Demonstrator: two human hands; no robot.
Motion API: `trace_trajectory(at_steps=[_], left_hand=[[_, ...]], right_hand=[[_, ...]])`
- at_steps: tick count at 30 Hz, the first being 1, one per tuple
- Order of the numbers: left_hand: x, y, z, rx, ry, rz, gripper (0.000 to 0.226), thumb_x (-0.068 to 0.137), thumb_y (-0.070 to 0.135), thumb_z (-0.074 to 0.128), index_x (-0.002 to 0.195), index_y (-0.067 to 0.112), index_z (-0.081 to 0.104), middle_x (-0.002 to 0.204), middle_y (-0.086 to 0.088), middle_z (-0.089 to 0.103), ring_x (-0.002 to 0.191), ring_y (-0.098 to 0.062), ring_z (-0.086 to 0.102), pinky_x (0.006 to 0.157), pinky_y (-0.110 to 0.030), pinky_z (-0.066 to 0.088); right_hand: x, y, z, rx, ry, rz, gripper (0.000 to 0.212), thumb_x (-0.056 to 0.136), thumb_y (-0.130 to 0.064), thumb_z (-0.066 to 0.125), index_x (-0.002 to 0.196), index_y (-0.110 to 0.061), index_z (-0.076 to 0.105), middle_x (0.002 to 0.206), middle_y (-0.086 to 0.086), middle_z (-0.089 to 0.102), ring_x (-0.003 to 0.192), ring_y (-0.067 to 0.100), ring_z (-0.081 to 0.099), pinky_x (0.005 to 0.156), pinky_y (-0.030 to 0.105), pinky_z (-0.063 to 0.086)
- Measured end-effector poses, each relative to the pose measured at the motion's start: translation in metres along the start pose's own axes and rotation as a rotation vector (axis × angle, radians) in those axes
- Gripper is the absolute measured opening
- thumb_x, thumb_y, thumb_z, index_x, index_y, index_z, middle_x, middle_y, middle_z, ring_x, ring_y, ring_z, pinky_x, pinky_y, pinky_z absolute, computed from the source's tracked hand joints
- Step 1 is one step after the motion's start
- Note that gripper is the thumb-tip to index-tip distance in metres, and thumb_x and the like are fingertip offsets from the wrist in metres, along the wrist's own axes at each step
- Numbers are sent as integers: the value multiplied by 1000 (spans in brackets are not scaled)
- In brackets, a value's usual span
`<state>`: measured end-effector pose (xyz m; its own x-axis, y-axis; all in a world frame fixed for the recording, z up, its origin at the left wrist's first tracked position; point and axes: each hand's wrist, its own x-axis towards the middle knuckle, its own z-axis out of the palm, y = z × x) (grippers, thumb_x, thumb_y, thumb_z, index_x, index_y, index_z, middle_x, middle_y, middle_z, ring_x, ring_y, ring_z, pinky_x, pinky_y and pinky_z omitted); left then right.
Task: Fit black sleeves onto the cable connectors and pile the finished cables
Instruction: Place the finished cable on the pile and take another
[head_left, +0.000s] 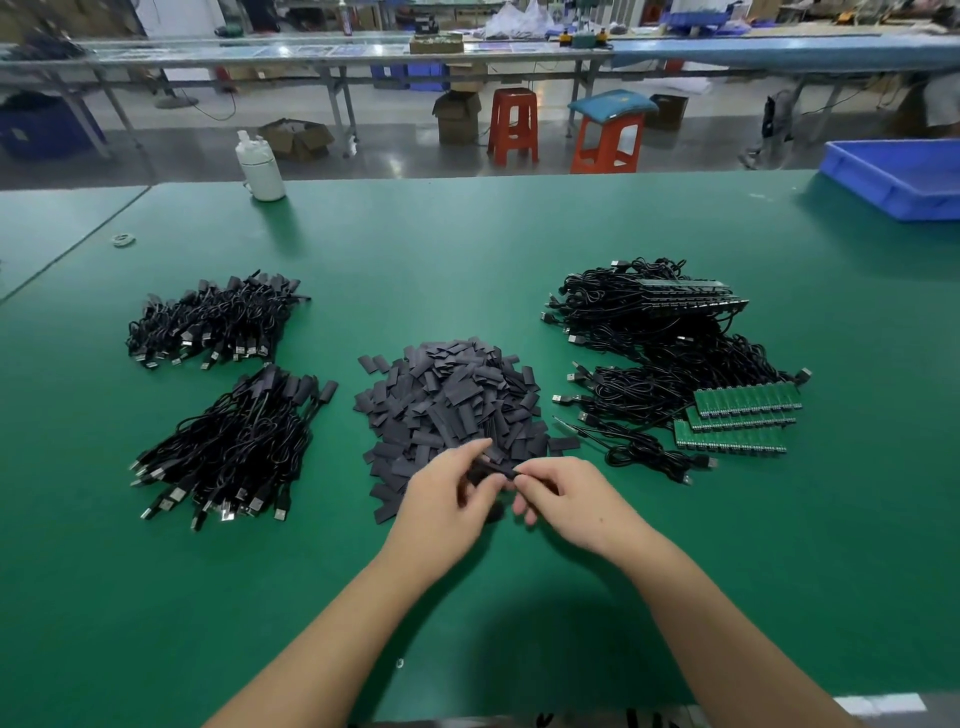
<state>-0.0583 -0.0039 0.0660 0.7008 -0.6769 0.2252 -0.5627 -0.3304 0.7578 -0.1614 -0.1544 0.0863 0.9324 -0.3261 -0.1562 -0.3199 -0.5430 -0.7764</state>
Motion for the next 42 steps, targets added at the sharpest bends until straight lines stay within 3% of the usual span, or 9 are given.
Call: trace_trajectory(at_steps=[6, 10, 21, 25, 29, 31, 33, 39, 42], left_hand=[[9, 1, -4, -427, -27, -331, 19, 96, 13, 61, 112, 21, 70, 56, -1, 66, 43, -12, 53, 47, -21, 44], [11, -1, -4, -529, -48, -350, 24, 97, 9, 58, 114, 21, 70, 56, -10, 66, 41, -14, 52, 46, -21, 44], [10, 7, -6, -470, -58, -219, 36, 96, 17, 62, 103, 51, 71, 49, -1, 59, 43, -11, 43, 47, -20, 39], [8, 15, -4, -590, -18, -237, 32, 99, 22, 57, 127, 36, 62, 77, 9, 72, 63, -5, 60, 60, -14, 47], [-1, 24, -3, -797, -319, -302, 31, 104, 24, 42, 123, 17, 66, 118, -2, 71, 114, -19, 64, 102, -33, 48], [-6, 26, -2, -727, -401, -249, 28, 103, 19, 47, 117, 5, 67, 116, -9, 71, 109, -18, 65, 103, -32, 47], [-6, 27, 0, -674, -390, -213, 17, 96, 11, 60, 107, 1, 68, 99, -4, 73, 89, -10, 63, 87, -23, 49], [2, 25, -9, -719, -195, -329, 5, 89, 6, 68, 92, 9, 71, 84, -2, 73, 71, -8, 61, 69, -19, 51], [9, 17, -24, -668, -134, -360, 9, 89, 8, 69, 97, 9, 72, 92, -8, 76, 72, -11, 63, 65, -19, 51]], right_hand=[[3, 6, 3, -33, 66, 17, 14, 96, -24, 61, 99, -24, 75, 80, -7, 76, 76, 5, 71, 80, 27, 53], [3, 6, 4, 169, 28, 54, 13, 96, -19, 63, 93, -13, 73, 83, -8, 77, 80, 13, 74, 84, 38, 56], [-1, -2, -3, 709, -117, 141, 9, 97, -12, 62, 100, -5, 67, 87, 15, 76, 62, 19, 70, 66, 24, 56], [2, -7, -10, 765, -82, 98, 17, 97, -10, 61, 108, 2, 67, 92, 17, 76, 68, 19, 72, 67, 26, 59], [7, -18, -22, 972, 38, 21, 26, 89, -18, 65, 106, 1, 67, 99, 19, 75, 81, 23, 74, 73, 30, 61], [11, -23, -24, 1119, 101, 9, 27, 86, -20, 66, 105, 0, 65, 100, 19, 75, 85, 24, 75, 74, 30, 60], [16, -26, -22, 1217, 149, 5, 21, 92, -16, 62, 107, 0, 63, 103, 20, 75, 91, 26, 75, 78, 31, 60], [27, -22, -15, 1110, 243, 42, 20, 99, -16, 58, 115, -5, 64, 104, 12, 76, 98, 23, 74, 80, 25, 59], [30, -10, -15, 678, 252, 74, 24, 101, -25, 56, 119, -13, 68, 104, 1, 76, 100, 16, 72, 90, 26, 55]])
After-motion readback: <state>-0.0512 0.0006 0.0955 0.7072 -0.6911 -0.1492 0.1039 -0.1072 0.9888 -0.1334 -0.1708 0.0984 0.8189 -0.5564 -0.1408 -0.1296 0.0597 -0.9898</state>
